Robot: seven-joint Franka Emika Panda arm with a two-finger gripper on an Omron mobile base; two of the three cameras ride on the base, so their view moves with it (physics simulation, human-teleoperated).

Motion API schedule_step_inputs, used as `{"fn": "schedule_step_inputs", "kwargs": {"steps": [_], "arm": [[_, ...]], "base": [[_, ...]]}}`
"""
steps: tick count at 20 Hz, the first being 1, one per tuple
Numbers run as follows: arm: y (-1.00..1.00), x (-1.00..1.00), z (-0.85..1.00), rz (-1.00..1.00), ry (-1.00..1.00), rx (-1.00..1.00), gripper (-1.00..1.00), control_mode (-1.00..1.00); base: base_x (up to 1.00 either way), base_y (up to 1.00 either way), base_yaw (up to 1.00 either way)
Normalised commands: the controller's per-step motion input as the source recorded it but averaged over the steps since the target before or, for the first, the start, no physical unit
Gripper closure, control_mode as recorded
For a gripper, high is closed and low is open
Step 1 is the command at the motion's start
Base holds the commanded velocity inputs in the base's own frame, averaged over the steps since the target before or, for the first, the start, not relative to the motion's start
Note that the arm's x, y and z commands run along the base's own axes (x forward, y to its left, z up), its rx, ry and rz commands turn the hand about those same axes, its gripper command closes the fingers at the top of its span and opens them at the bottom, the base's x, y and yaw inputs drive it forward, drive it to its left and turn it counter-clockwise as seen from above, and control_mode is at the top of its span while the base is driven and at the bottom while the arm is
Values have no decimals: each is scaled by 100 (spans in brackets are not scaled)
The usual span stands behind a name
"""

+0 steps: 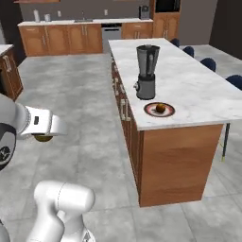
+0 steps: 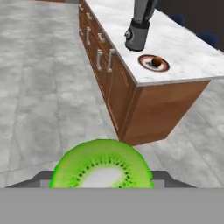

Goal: Pick the orange and kiwi from the fridge and place them on the plate next to the blender to make a fruit smoothie.

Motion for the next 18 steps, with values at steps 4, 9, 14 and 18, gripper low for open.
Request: {"fn": "schedule_step_inputs", "kwargs": {"steps": [4, 9, 14, 18], "arm": [[0, 0, 0, 0, 0, 0, 100, 100], [0, 0, 0, 0, 0, 0, 100, 100], [0, 0, 0, 0, 0, 0, 100, 100], [0, 0, 0, 0, 0, 0, 100, 100]], "base": [[59, -83, -45], [99, -97, -14], [100, -66, 6], [100, -25, 11]]}}
